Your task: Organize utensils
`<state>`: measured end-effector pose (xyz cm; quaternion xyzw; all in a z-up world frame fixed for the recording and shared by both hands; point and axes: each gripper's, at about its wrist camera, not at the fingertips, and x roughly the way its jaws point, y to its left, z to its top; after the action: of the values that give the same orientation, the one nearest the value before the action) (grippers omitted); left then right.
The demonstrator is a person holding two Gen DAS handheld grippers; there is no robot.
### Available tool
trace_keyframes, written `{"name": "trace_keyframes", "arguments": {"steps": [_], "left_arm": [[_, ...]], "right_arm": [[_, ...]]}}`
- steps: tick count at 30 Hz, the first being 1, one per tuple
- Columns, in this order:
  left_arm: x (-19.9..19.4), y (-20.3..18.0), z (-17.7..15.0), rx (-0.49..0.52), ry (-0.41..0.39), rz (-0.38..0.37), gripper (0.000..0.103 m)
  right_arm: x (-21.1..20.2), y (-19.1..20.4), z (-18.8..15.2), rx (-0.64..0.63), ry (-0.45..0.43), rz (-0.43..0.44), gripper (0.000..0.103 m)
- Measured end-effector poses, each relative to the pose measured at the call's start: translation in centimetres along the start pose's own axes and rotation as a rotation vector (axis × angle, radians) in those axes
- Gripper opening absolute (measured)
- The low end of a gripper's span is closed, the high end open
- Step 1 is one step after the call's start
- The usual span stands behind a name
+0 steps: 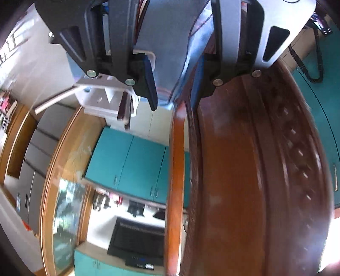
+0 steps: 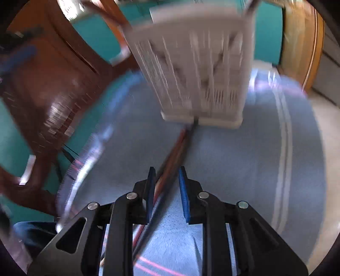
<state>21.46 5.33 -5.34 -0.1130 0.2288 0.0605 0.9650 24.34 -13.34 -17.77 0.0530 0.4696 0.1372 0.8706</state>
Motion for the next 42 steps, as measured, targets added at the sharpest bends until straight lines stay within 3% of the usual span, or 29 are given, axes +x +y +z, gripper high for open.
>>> {"name": "trace_keyframes", "arguments": {"steps": [3, 7, 17, 19, 22, 27, 31, 35, 39, 42], "left_arm": [[0.5, -0.3, -0.3, 0.005, 0.026, -0.025, 0.037], [0.9, -1.1, -0.8, 0.042, 0.059, -0.048, 0.038], [2.2, -1.8, -2.4, 0.122, 0.147, -0.036, 0.048], [2.8, -2.1, -3.0, 0.138, 0.180, -0.037, 0.051], [4.0, -3.0, -4.4, 0.181, 0.259, -0.044, 0.052], [6.9, -3.9, -7.0, 0.208, 0.422, -0.052, 0.053], [7.6, -3.7, -7.9, 0.205, 0.455, -0.041, 0.053], [8.0, -3.7, -8.6, 0.226, 0.475, -0.020, 0.054], [9.0, -3.7, -9.4, 0.230, 0.506, -0.010, 0.054], [9.3, -3.9, -9.8, 0.241, 0.514, -0.009, 0.054]], "right_arm": [[1.8, 0.4, -0.2, 0.019, 0.034, -0.017, 0.023], [2.1, 0.3, 0.0, 0.083, 0.045, 0.025, 0.013], [0.2, -5.1, -0.4, 0.271, 0.070, 0.010, 0.013], [-0.2, -5.8, -0.2, 0.285, 0.059, -0.032, 0.015], [-0.8, -6.8, -0.4, 0.274, 0.028, -0.129, 0.022], [-0.2, -5.7, -0.1, 0.197, 0.009, -0.073, 0.023], [0.4, -4.9, -0.3, 0.131, 0.008, -0.127, 0.023], [0.0, -5.6, -0.5, 0.144, 0.023, -0.116, 0.023], [-0.2, -5.0, -0.8, 0.070, 0.019, -0.216, 0.023], [-0.1, -4.4, -1.0, 0.041, -0.001, -0.242, 0.024]]}}
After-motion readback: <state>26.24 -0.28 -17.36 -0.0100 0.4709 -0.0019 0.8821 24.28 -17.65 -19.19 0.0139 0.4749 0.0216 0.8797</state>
